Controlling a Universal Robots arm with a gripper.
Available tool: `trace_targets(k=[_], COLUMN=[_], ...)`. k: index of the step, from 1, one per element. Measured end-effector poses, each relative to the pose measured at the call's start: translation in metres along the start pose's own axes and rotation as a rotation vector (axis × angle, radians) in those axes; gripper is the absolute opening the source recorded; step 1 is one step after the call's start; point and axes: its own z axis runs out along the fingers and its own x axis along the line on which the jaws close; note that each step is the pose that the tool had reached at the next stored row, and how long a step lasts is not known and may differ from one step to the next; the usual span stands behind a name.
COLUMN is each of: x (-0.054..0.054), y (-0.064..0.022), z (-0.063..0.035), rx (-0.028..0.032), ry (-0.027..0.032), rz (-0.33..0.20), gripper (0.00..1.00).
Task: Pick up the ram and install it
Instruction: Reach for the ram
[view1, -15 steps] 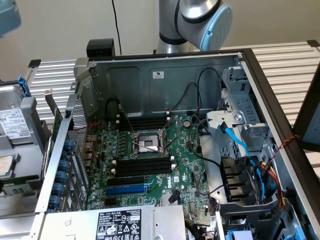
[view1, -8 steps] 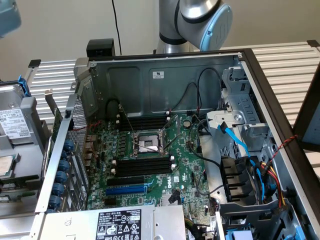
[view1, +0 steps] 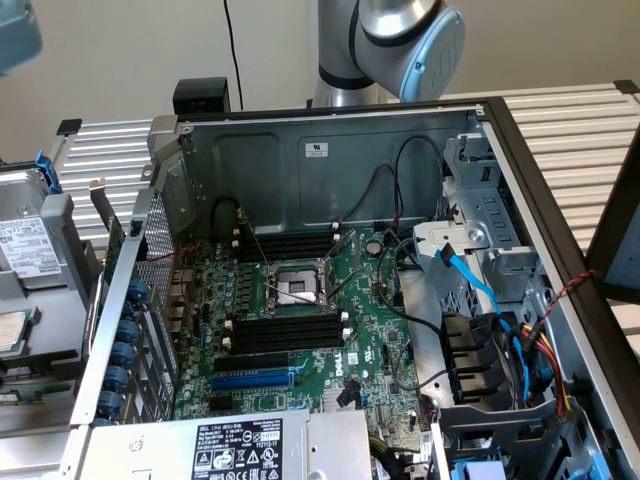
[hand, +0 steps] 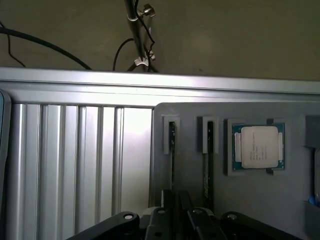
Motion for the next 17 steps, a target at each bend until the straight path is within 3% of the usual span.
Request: trace_targets(k=[11, 17], x=[0.0007, 0.0007], y=[0.0000, 0.0000], z=[0.0055, 0.0056], rx=[-0.0119, -0.0123], ry=[-0.0003, -0.0003], rz=[0.000, 0.000], gripper=[0.20, 0.20])
